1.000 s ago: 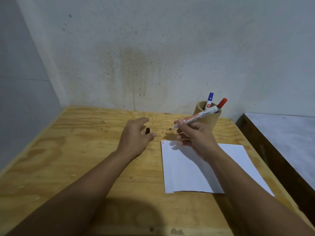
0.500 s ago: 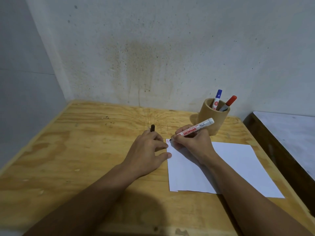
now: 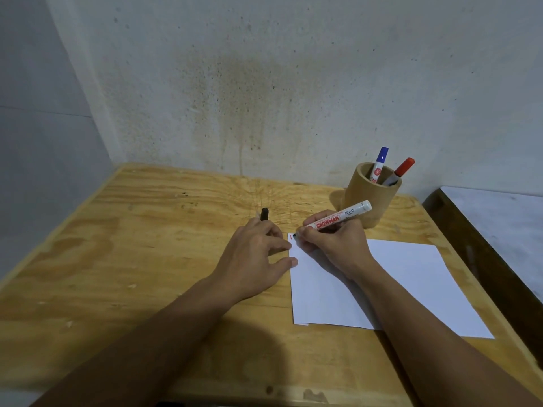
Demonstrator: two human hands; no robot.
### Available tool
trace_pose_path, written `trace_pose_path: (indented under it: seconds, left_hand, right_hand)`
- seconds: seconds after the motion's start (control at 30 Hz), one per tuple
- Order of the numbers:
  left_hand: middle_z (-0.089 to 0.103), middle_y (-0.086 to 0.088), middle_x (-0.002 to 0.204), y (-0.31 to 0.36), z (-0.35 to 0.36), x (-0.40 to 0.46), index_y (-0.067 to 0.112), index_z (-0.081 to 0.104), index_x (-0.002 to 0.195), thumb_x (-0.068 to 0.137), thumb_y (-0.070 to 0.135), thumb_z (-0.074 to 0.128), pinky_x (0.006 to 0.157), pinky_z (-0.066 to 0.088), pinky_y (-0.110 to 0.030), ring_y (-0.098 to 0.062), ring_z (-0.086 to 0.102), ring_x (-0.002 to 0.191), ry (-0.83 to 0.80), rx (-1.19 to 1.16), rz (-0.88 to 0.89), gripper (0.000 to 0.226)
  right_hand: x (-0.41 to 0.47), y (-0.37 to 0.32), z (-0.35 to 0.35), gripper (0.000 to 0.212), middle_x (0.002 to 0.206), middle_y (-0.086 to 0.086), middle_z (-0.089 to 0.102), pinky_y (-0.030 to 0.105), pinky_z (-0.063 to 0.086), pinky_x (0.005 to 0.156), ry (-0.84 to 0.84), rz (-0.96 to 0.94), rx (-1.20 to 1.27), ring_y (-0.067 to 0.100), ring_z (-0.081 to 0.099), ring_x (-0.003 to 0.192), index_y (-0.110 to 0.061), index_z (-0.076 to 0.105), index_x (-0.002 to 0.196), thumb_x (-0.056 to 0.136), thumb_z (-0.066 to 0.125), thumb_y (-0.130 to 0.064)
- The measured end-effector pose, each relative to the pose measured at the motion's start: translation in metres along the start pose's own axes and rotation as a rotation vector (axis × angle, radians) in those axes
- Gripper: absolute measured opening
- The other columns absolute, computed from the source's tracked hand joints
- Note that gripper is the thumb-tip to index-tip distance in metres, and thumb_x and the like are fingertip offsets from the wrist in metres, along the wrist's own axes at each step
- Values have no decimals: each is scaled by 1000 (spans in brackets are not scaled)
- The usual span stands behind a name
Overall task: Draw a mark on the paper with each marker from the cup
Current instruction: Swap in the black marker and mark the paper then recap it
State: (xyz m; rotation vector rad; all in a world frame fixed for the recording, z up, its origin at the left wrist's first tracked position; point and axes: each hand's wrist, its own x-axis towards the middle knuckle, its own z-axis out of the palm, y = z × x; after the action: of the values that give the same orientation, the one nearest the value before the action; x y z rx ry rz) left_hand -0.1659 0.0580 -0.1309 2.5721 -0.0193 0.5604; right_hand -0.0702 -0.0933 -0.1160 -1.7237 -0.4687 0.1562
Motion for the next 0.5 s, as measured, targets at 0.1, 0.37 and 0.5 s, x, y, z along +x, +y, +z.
trace_pose_path:
  seconds: [0.1,0.37,0.5]
  left_hand:
    - [62,6,104,0,0,0,24,71,107,79,46,66,87,42,-33,-10,47,101,0,6,4,36]
    - [62,7,105,0,1,0,24,71,108,79,48,65,87,42,-32,-9,46,101,-6,23,-1,37]
    - [62,6,107,1,1,0,23,71,109,79,46,66,88,43,-32,-9,47,102,-17,29,-7,38]
  right_hand:
    - [0,0,-1,7,79,23,70,31,62,64,-1,-5,-7,23,71,68,6,70,82,77,75,3]
    - [1,2,-2,6,77,24,70,39,63,65,-14,0,-44,32,71,70,6,70,77,73,74,5]
    - [0,2,-1,7,77,24,70,33,61,62,-12,-1,-19,26,70,68,8,69,78,74,73,6]
